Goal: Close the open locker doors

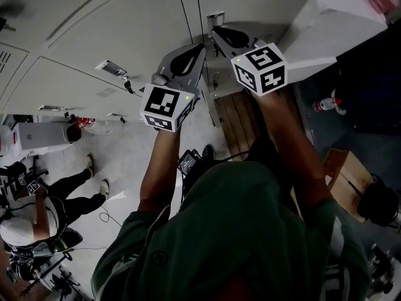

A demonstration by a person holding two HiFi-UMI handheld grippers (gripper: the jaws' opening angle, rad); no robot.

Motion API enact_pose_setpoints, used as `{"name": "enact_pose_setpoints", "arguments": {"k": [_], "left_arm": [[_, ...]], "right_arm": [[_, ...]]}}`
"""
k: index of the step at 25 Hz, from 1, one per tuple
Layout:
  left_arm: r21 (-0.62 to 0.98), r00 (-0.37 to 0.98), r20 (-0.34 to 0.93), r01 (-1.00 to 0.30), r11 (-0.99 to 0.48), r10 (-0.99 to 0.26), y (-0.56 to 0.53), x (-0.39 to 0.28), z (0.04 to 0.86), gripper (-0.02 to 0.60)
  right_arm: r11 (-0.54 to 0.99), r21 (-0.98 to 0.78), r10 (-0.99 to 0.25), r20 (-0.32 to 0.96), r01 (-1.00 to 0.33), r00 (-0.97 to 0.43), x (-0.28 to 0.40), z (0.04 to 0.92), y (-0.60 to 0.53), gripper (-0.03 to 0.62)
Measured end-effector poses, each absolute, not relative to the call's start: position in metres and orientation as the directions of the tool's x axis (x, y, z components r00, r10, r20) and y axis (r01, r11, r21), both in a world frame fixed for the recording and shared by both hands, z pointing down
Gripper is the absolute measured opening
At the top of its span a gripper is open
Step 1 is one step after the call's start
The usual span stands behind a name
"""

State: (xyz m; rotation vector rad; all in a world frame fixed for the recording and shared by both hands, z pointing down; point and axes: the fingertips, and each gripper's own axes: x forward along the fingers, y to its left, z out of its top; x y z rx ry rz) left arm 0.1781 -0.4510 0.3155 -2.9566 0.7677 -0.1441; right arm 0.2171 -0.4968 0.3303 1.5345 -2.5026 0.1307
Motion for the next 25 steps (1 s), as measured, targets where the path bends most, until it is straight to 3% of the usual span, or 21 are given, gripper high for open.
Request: {"name": "enact_pose_setpoints", "arguments": {"k": [10,17,25], "left_arm": [[-0.164,0.759,0.034,-0.637,-0.753,-0.650,-0.412,0.173,0.307,0.003],[-0.161,0.636,0.093,-0.750,-0.641,-0.766,-0.369,0.186,0.313,0.003],[-0.136,0.631,0.079,-0.760,-0.635,-0.772,-0.313,0.174,0.315,0.003]], "right_arm": [[0.616,0.045,-0.779,0.184,-0.787,-0.599,0.219,0.330,-0.454,0.025],[0.737,0.068,-0.672,0.182,-0.673,-0.718,0.239,0.318,-0.407,0.025],[0.744,0.033,-0.659,0.202,-0.667,-0.725,0.243,0.344,-0.347,0.025]]}}
